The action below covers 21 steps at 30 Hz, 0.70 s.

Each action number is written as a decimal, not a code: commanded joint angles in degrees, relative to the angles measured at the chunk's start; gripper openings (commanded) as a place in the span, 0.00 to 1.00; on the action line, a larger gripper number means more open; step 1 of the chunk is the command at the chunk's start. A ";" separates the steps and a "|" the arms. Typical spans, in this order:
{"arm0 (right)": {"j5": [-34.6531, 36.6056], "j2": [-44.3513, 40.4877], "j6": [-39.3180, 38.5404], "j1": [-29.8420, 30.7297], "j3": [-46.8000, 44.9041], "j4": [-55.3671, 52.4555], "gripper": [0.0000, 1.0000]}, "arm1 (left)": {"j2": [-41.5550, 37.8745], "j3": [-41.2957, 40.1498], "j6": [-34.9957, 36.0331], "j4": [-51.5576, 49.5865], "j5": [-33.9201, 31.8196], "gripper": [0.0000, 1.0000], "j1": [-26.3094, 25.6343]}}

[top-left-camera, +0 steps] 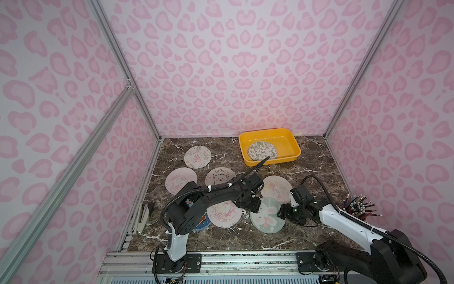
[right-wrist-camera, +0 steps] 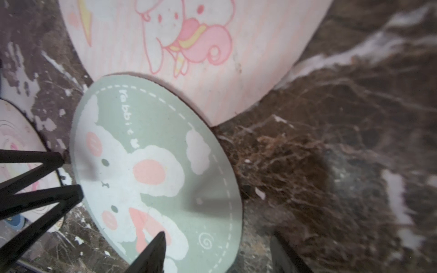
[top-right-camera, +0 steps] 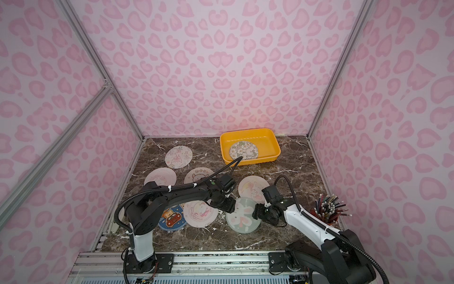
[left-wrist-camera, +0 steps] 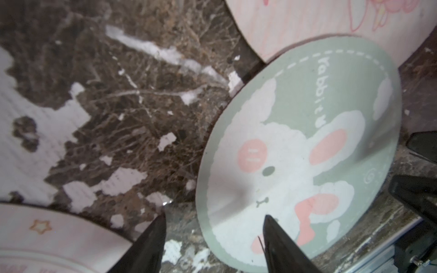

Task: Put the coasters into the storage box
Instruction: Move the coaster to the center of the board, then pick up the coaster from the center of the board.

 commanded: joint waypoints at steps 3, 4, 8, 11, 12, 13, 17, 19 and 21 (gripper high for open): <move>0.48 1.43 -0.08 0.81 -1.65 -0.51 0.68 | 1.70 -0.30 0.04 -1.04 1.34 0.65 -0.20; 0.29 1.57 -0.02 1.05 -1.84 -0.23 0.67 | 1.74 -0.27 -0.03 -0.98 1.47 0.64 -0.33; 0.54 2.23 0.17 1.56 -1.93 -0.09 0.63 | 2.18 -0.17 0.10 -1.29 1.93 0.62 -0.45; 0.65 2.32 0.29 1.69 -1.93 0.00 0.60 | 2.57 -0.01 0.17 -1.35 2.38 0.61 -0.59; 0.70 2.41 0.29 1.70 -1.84 -0.05 0.59 | 2.58 0.17 0.21 -1.44 2.44 0.61 -0.55; 0.76 2.45 0.29 1.68 -1.75 -0.10 0.57 | 2.66 0.29 0.33 -1.64 2.44 0.60 -0.55; 0.87 2.69 0.31 1.65 -1.75 0.12 0.54 | 3.06 0.80 0.50 -2.04 2.71 0.60 -0.64; 0.81 2.85 0.36 1.74 -2.08 0.42 0.53 | 3.28 0.87 0.51 -2.03 2.92 0.59 -0.73; 0.79 2.76 0.46 1.79 -2.28 0.56 0.51 | 3.28 0.88 0.50 -2.03 2.93 0.59 -0.81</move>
